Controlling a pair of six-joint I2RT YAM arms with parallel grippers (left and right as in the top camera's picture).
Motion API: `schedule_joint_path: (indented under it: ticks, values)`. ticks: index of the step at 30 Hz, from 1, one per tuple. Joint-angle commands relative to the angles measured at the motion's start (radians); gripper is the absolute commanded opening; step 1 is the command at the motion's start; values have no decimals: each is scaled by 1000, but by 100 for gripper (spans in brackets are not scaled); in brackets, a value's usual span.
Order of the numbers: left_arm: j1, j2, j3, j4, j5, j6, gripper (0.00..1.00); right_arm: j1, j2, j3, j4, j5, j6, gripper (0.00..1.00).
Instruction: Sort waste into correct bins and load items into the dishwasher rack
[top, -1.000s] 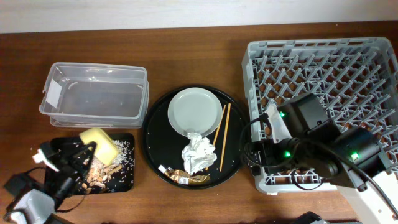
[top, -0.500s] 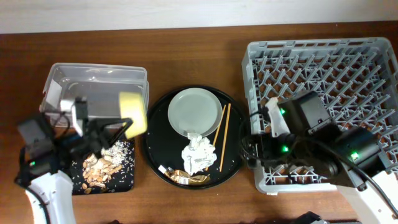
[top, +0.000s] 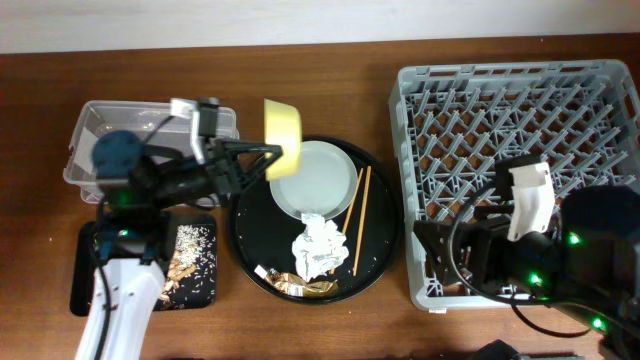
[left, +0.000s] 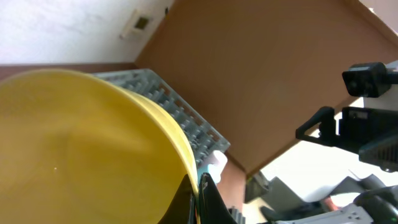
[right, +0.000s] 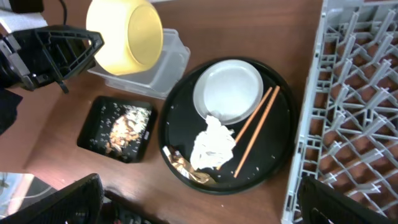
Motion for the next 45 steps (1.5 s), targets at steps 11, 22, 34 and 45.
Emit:
schedule_joint_path:
  ticks: [11,22,34,45]
  values:
    - [-549,718,109,938,-551,-684,0,5,18,1,-57,38,-9,98]
    - [-690,967,426,760,-669,-683,0,5,60,0,-117,38,-10,98]
    - [-699,1003,426,744,-639,-728,0,5,60,0,-124,42,-10,98]
    - [-710,1014,426,742,-567,-719,0,5,60,0,-125,41,-10,98]
